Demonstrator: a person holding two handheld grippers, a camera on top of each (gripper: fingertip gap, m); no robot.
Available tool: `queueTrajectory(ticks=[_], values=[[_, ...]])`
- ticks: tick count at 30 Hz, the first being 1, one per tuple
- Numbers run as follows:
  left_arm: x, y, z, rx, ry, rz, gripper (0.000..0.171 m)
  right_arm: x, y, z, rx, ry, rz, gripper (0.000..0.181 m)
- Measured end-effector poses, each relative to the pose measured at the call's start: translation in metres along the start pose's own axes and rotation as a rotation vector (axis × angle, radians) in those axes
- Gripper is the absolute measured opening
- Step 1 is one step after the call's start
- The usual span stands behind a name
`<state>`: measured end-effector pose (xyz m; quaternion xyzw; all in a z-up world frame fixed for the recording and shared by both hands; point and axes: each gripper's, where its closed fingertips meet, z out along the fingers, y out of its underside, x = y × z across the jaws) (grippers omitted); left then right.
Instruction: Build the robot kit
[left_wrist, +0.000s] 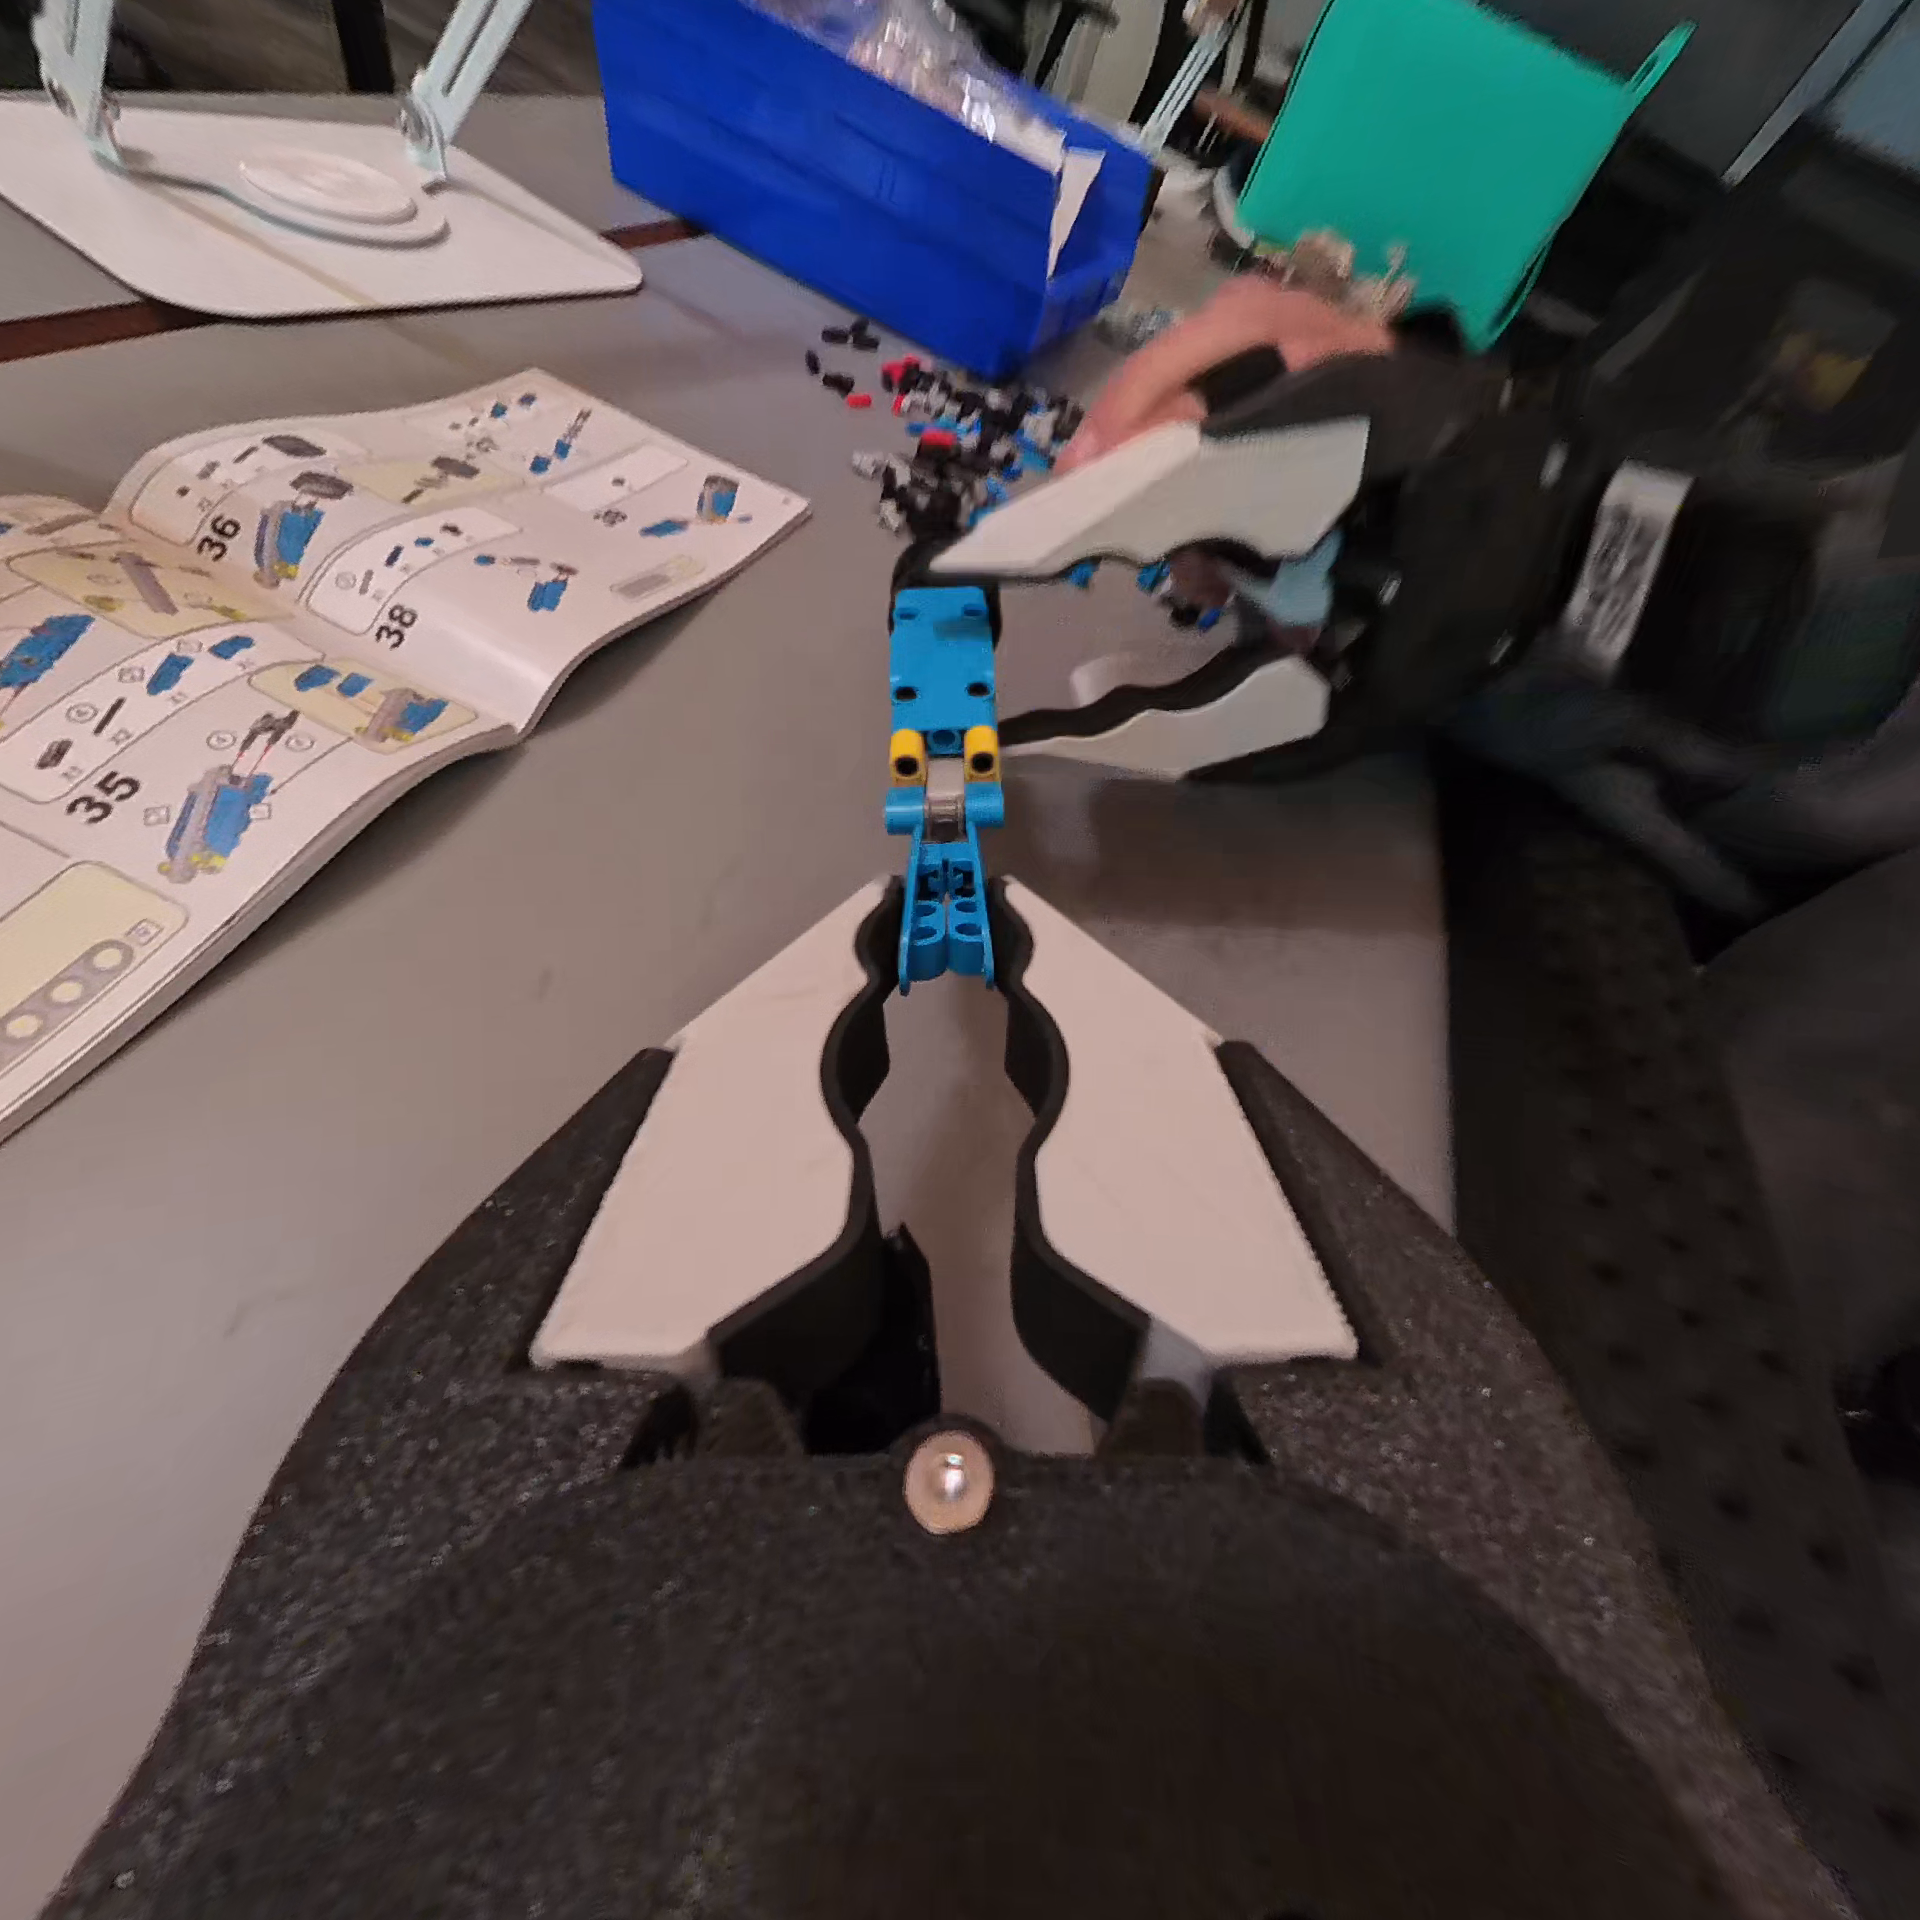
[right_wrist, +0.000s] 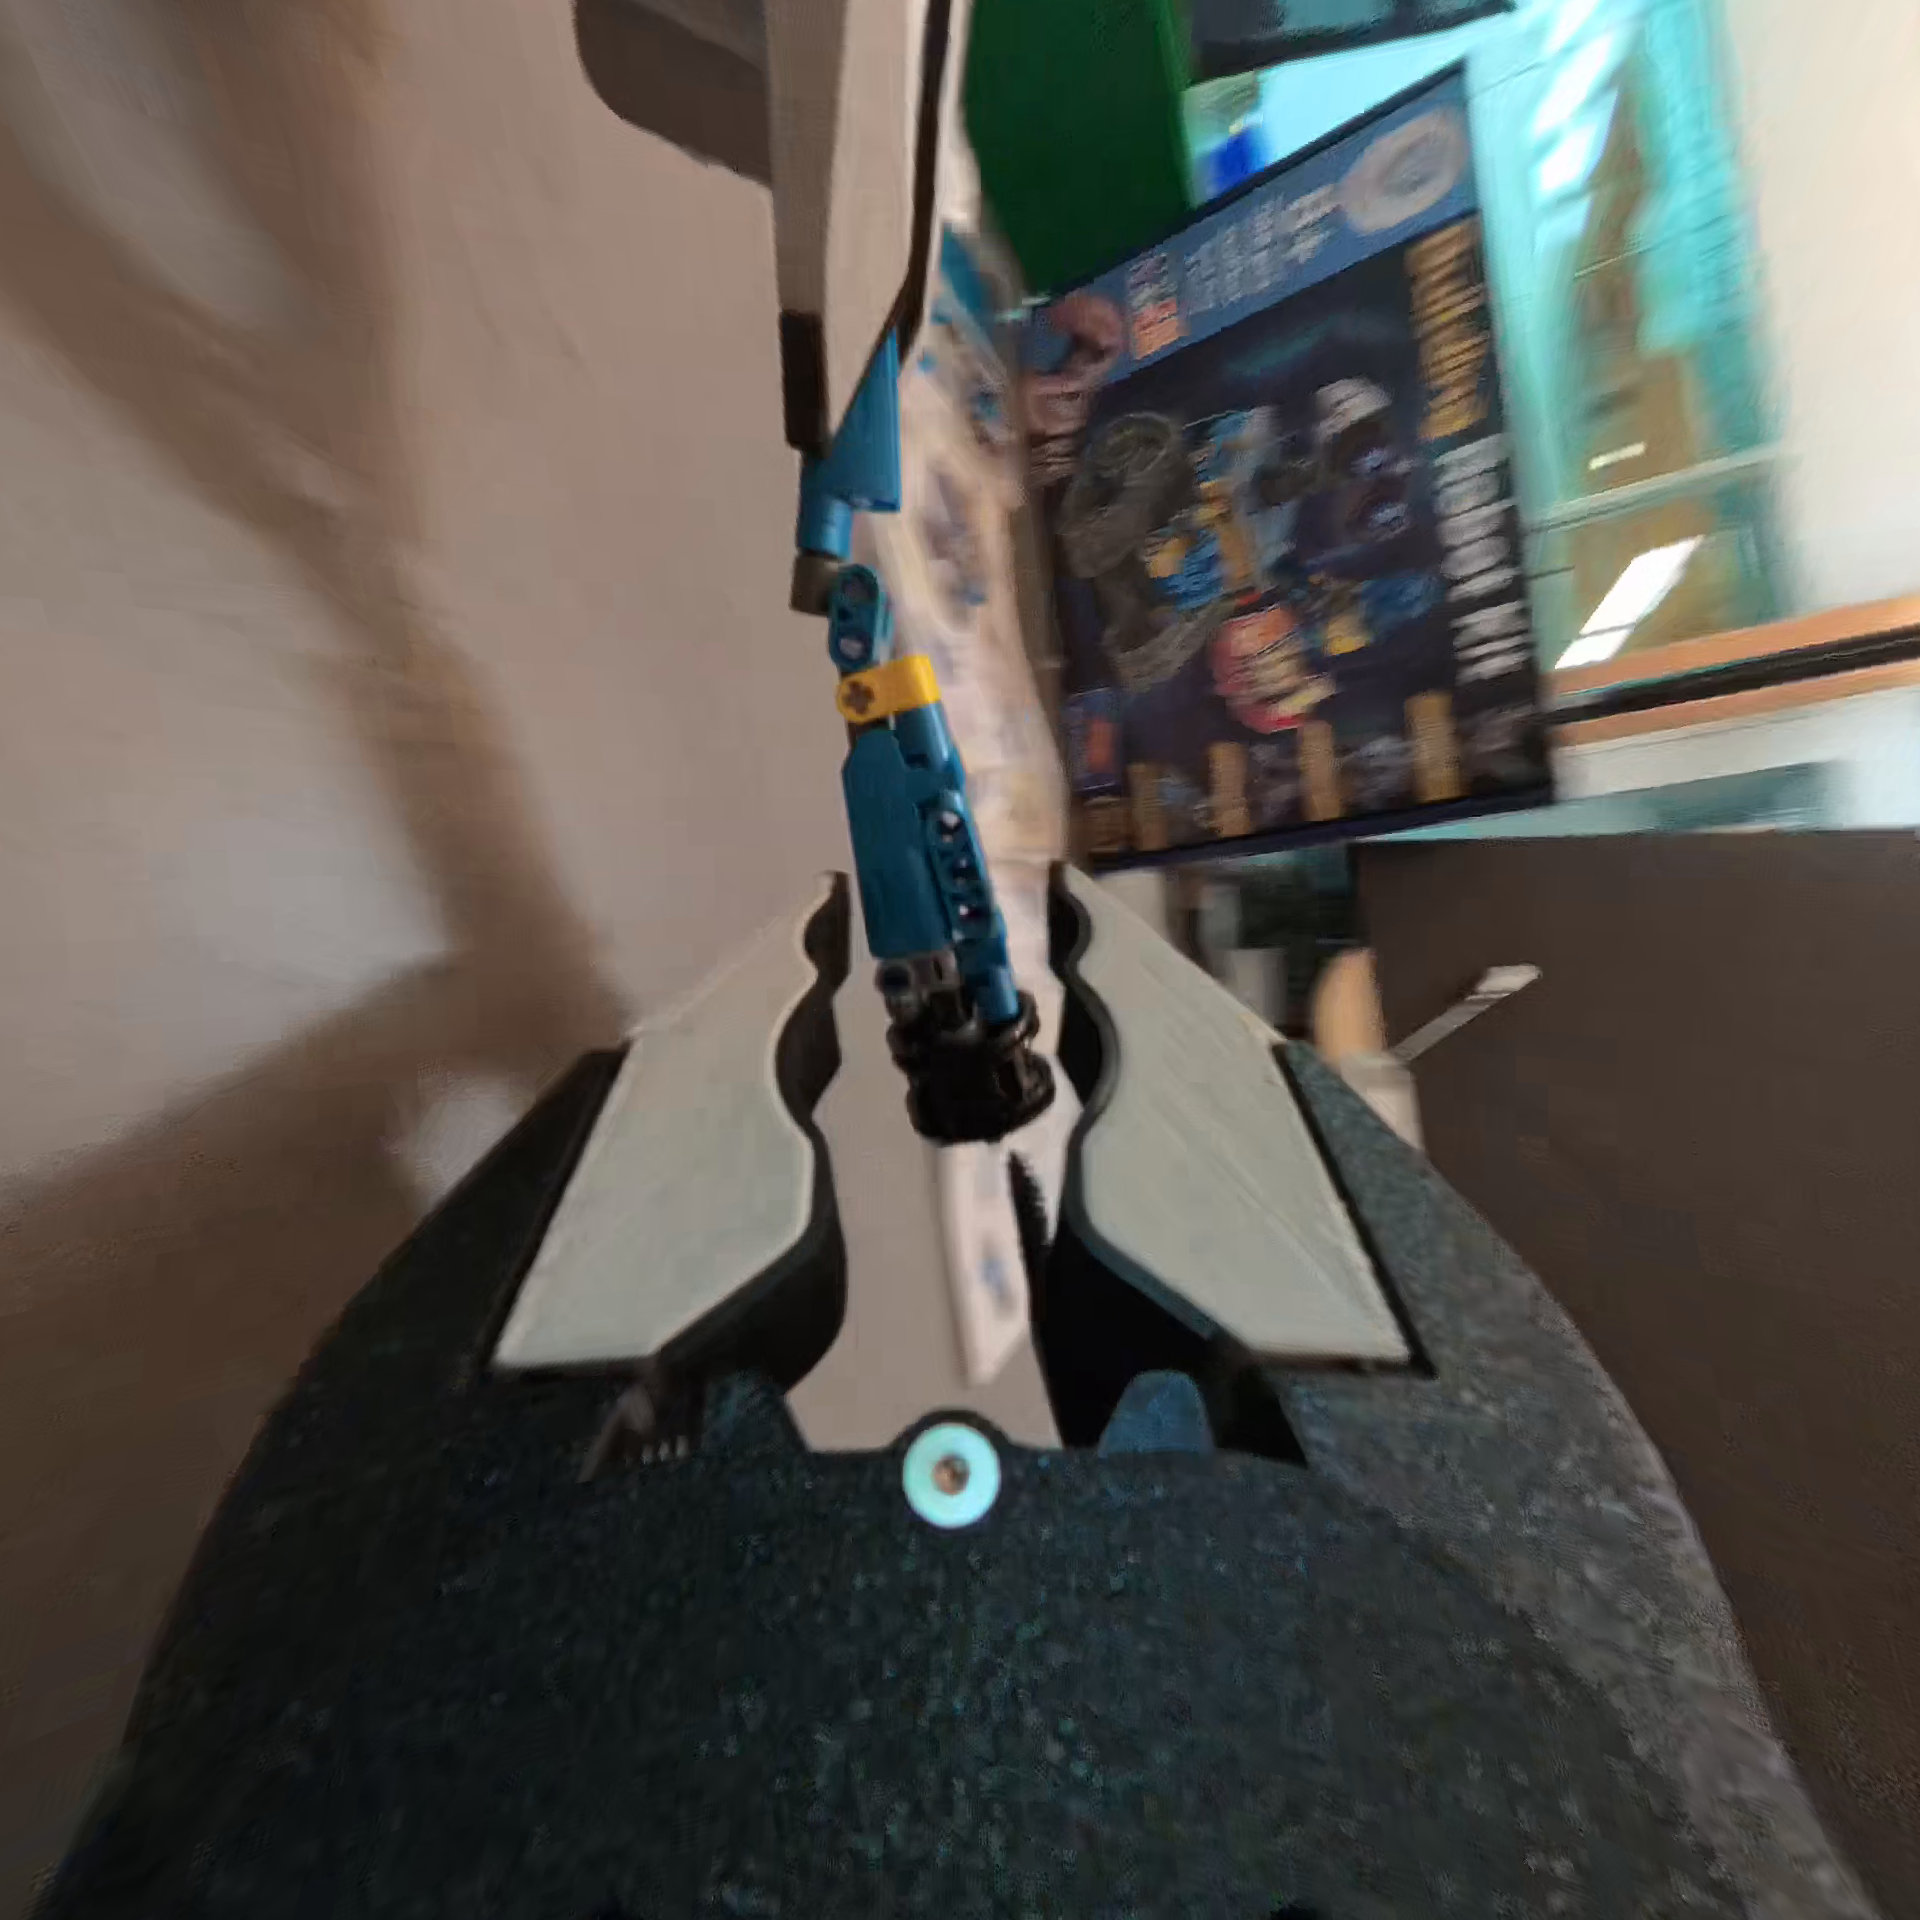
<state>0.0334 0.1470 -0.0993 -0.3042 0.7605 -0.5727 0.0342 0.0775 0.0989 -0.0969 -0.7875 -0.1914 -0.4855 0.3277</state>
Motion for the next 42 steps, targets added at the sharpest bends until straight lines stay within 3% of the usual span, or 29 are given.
queueTrajectory(ticks=[5,6,11,15,19,21,23,27,30,32,34,36,40,42], values=[[0.0,0.012,0.004,-0.077,-0.032,0.061,0.015,0.0,0.023,-0.022,0.039,-0.321,0.576,0.063],[0.0,0.016,0.006,-0.095,-0.033,0.067,0.015,0.004,0.033,-0.025,0.036,-0.342,0.684,0.061],[0.0,0.033,0.011,-0.205,-0.03,0.073,0.015,0.042,0.128,-0.022,-0.205,-0.136,1.064,0.049],[-0.005,0.037,0.012,-0.23,-0.073,0.078,0.016,0.044,0.162,-0.022,-0.268,-0.123,1.287,0.042],[-0.01,0.054,0.014,-0.333,-0.144,0.162,0.016,0.041,0.182,-0.021,-0.346,-0.084,1.286,0.036],[-0.008,0.056,0.015,-0.35,-0.161,0.212,0.016,0.033,0.189,-0.013,-0.409,-0.174,1.241,0.023],[-0.006,0.051,0.015,-0.321,-0.167,0.235,0.024,0.041,0.2,-0.006,-0.514,-0.25,1.232,0.03],[0.001,0.009,0.009,-0.197,-0.139,0.151,0.045,0.042,0.173,0.003,-0.572,-0.529,1.381,0.043],[0.007,-0.033,0.009,-0.132,-0.156,0.125,0.046,0.04,0.168,0.022,-0.548,-0.507,1.475,0.047],[-0.009,-0.05,0.016,-0.166,-0.243,0.079,0.045,0.037,0.164,0.034,-0.49,-0.468,1.498,0.048],[-0.033,-0.056,0.032,-0.216,-0.3,0.011,0.045,0.029,0.155,0.038,-0.471,-0.519,1.442,0.057],[-0.057,-0.052,0.055,-0.266,-0.306,-0.056,0.045,0.029,0.154,0.042,-0.474,-0.477,1.37,0.052],[-0.098,-0.021,0.088,-0.42,-0.35,-0.123,0.054,0.008,0.154,0.048,-0.542,-0.53,1.327,0.055],[-0.104,-0.017,0.095,-0.402,-0.365,-0.091,0.055,0.006,0.15,0.051,-0.52,-0.533,1.311,0.051]])
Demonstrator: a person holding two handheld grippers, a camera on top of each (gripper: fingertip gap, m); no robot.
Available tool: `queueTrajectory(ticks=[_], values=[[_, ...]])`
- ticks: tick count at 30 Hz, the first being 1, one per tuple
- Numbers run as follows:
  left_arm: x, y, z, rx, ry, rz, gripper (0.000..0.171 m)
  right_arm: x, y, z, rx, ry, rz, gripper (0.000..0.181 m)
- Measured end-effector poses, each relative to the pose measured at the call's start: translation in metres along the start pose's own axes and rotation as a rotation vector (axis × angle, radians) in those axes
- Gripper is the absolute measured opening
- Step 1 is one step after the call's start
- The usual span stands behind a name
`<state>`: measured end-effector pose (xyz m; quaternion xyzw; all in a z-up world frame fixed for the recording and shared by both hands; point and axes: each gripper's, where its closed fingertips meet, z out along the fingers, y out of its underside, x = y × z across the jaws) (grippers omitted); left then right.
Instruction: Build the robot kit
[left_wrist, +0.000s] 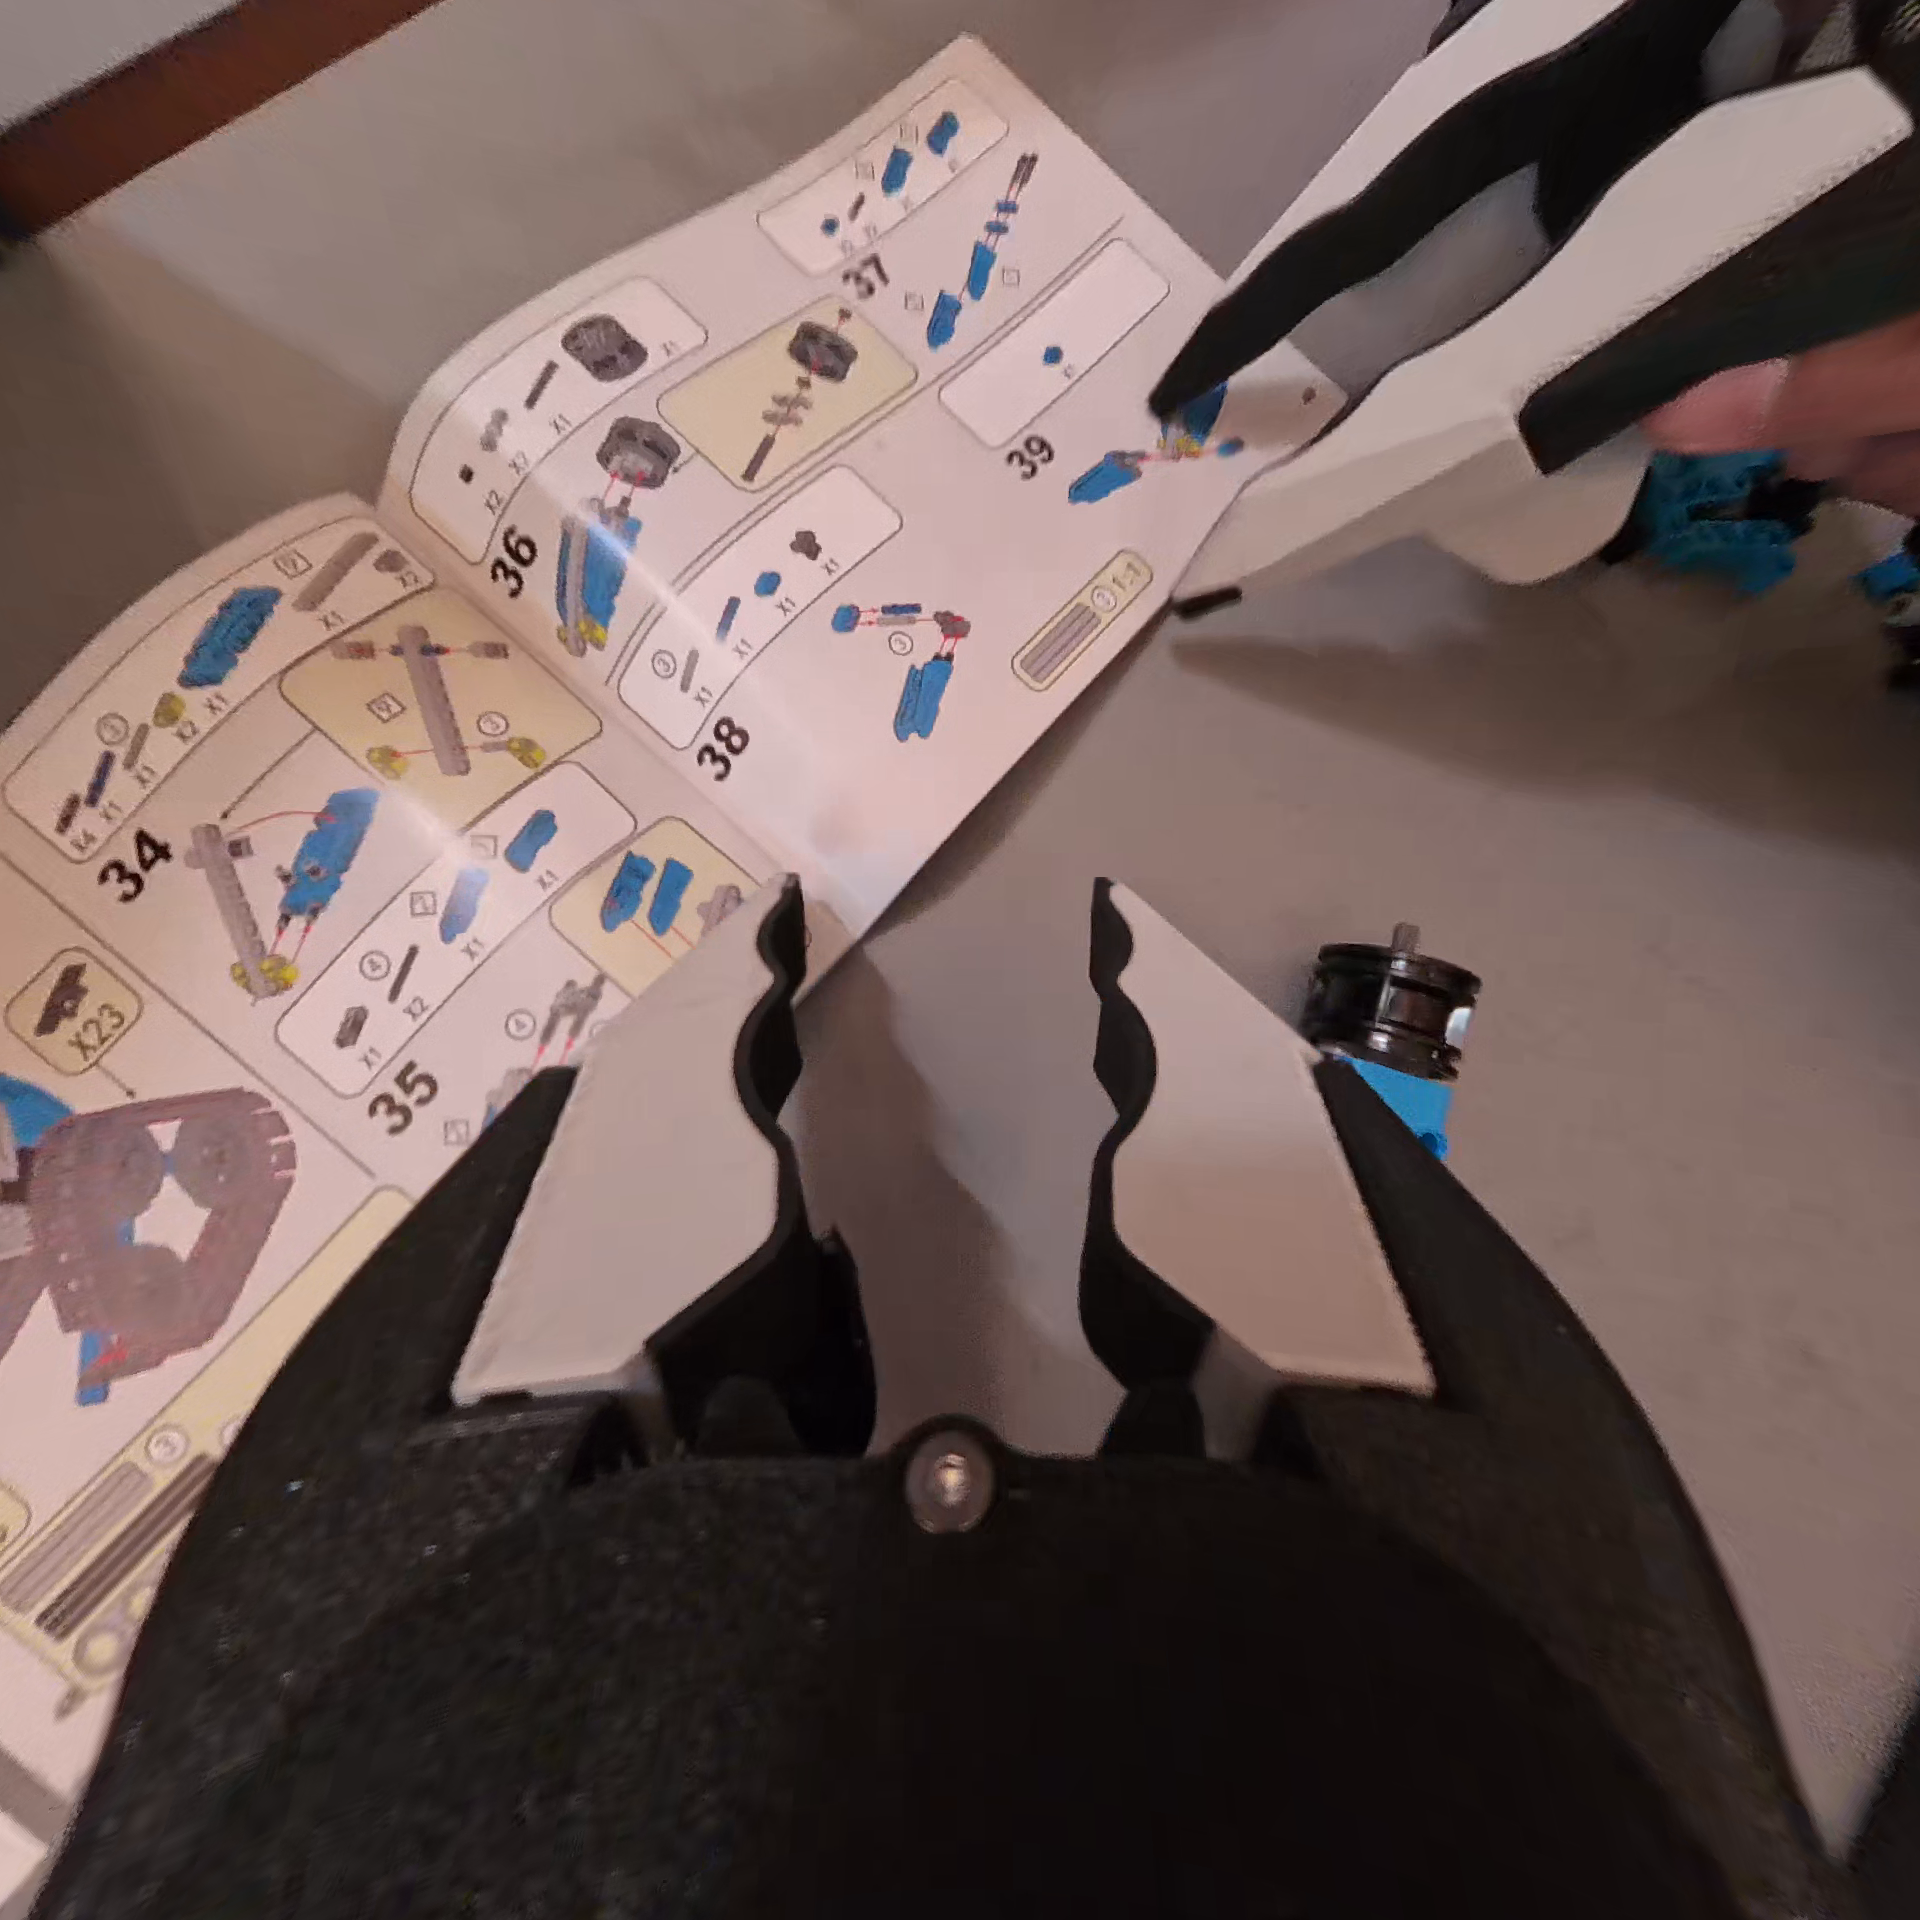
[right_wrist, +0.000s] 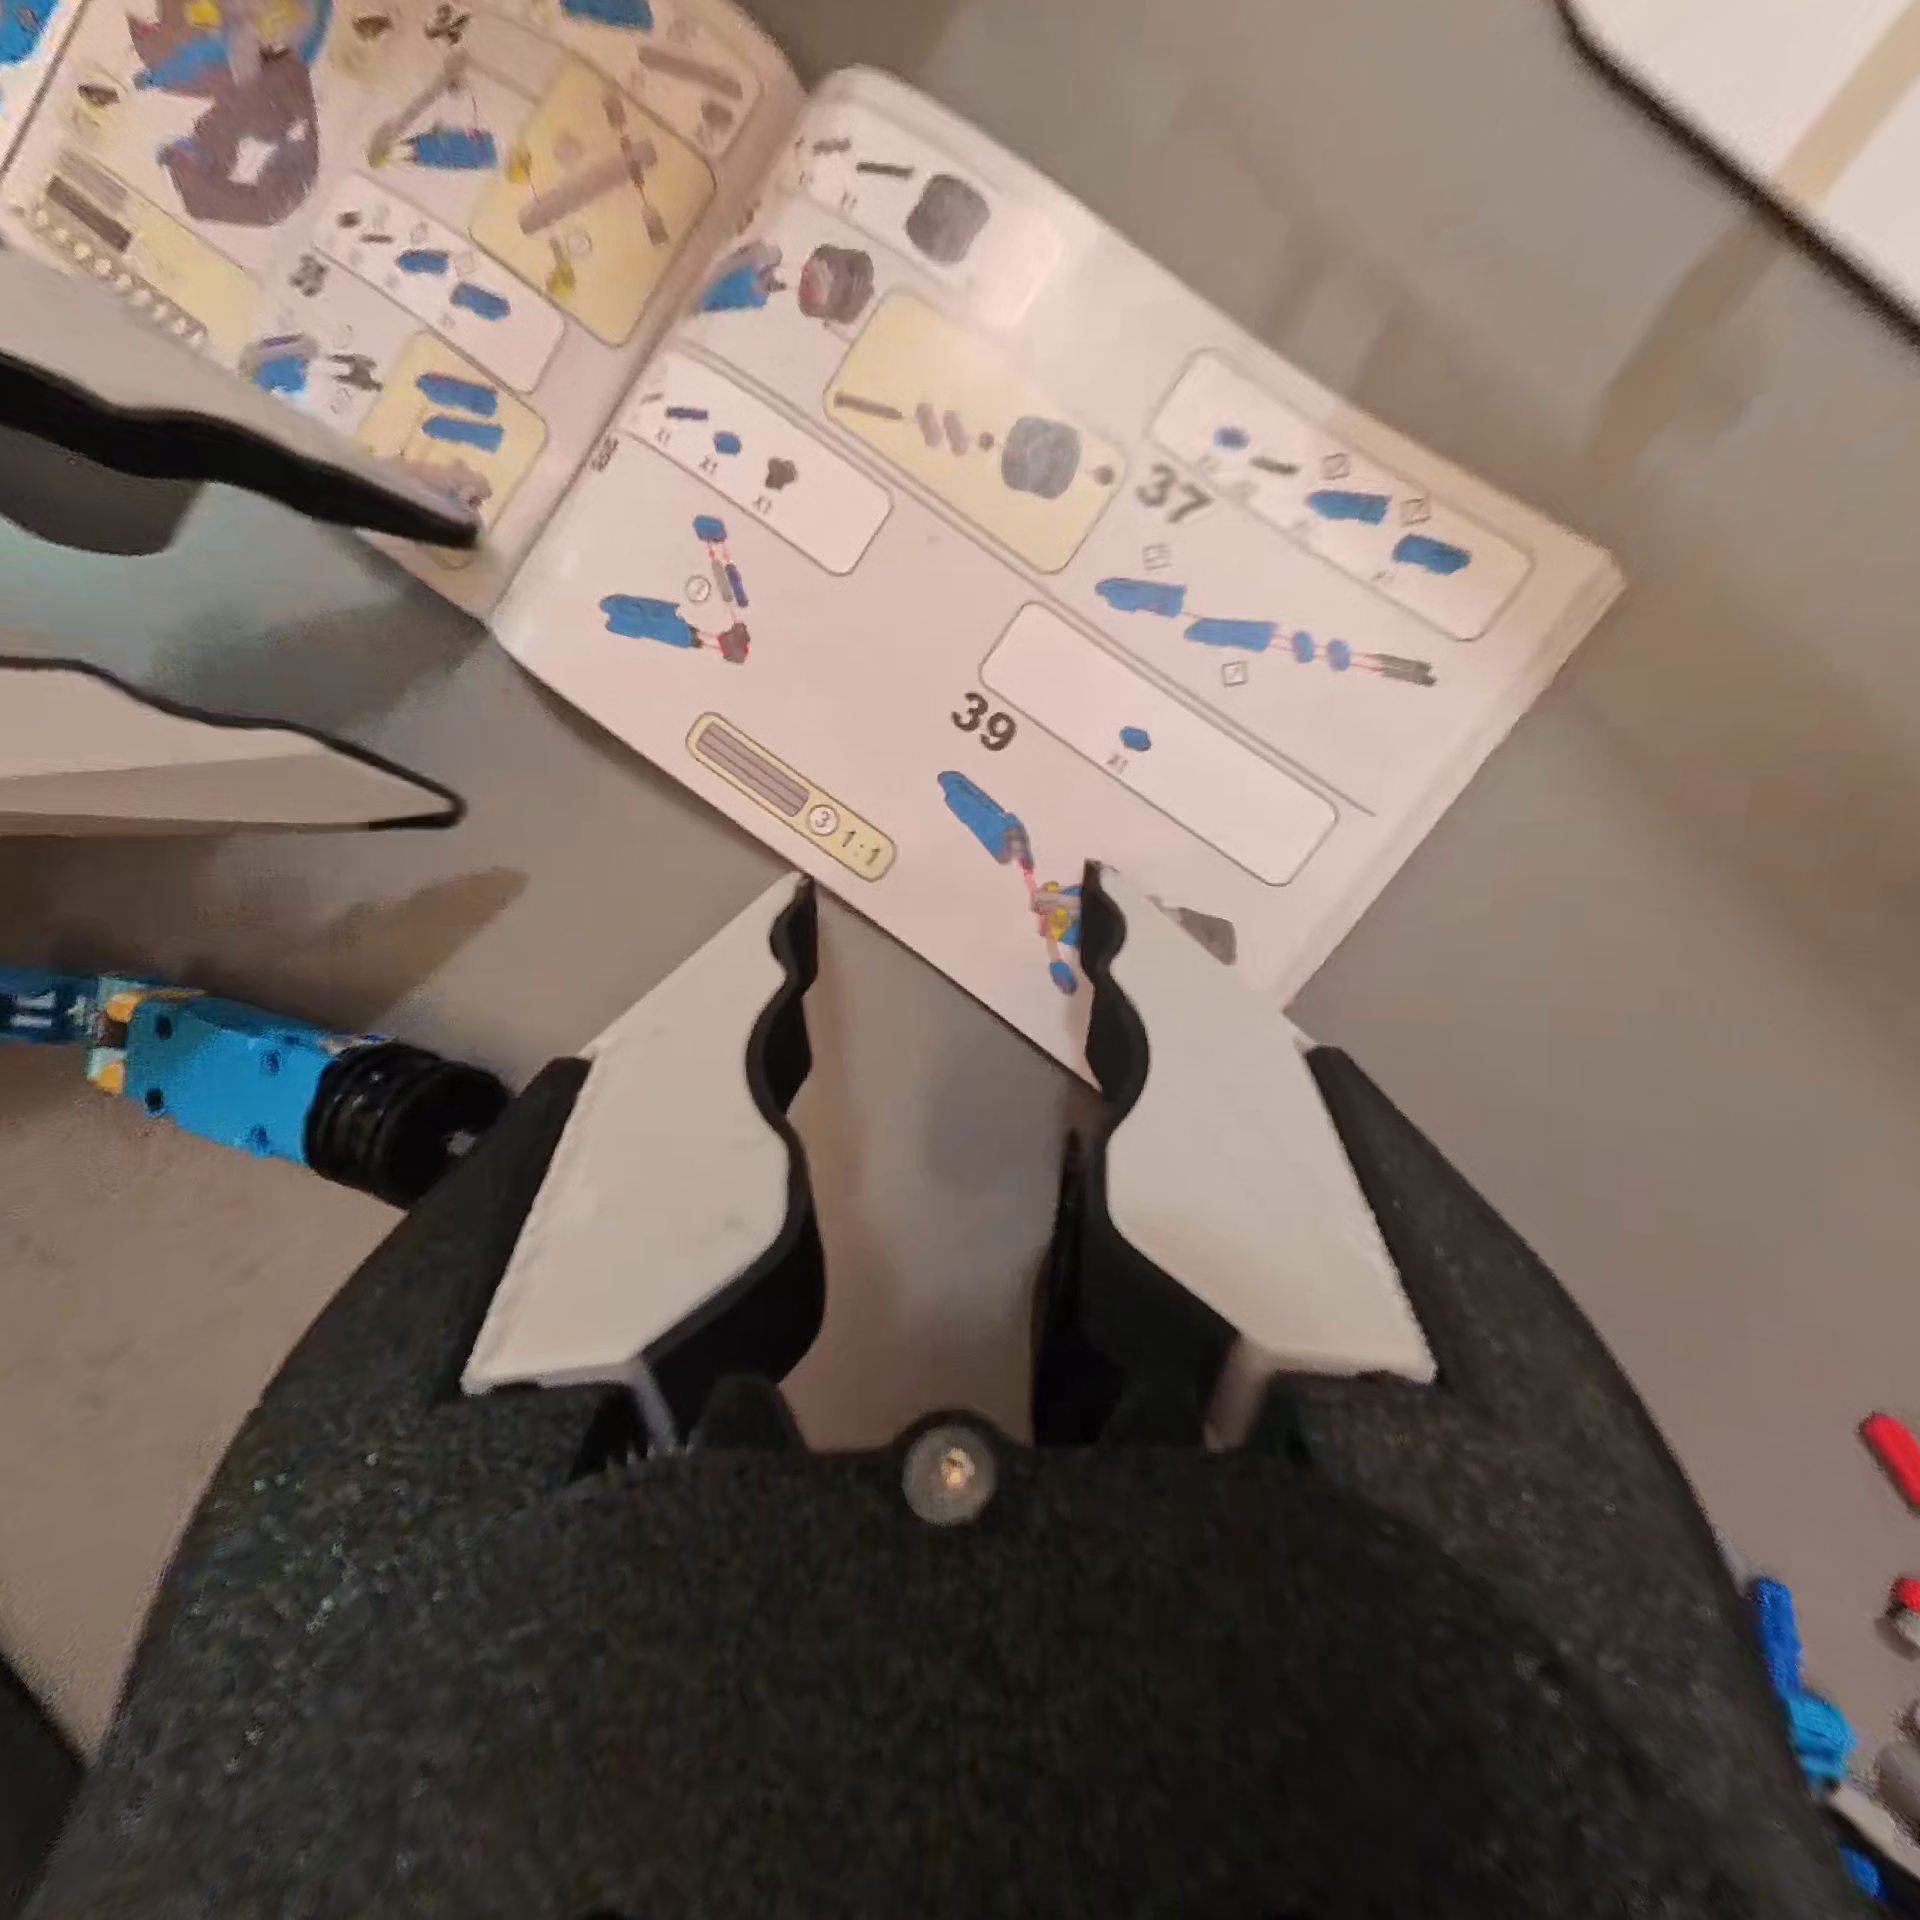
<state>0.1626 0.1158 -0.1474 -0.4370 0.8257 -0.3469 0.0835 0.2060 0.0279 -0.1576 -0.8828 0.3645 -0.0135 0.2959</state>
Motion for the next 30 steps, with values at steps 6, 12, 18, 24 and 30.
queueTrajectory(ticks=[6,12,18,24,30], values=[[-0.009,-0.015,-0.011,0.122,-0.145,0.173,0.061,-0.015,-0.007,0.006,0.013,-0.1,0.03,0.051],[-0.012,-0.012,-0.006,0.132,-0.151,0.162,0.064,-0.028,-0.013,0.011,0.018,-0.135,0.017,0.052],[-0.017,-0.021,-0.016,0.216,-0.14,0.155,0.064,-0.049,-0.023,0.017,0.047,-0.273,0.062,0.049],[-0.026,-0.022,-0.022,0.259,-0.151,0.118,0.062,-0.057,-0.035,0.011,0.119,-0.413,0.16,0.051],[-0.045,-0.024,-0.028,0.28,-0.269,0.096,0.062,-0.075,-0.05,0.005,0.179,-0.534,0.171,0.05]])
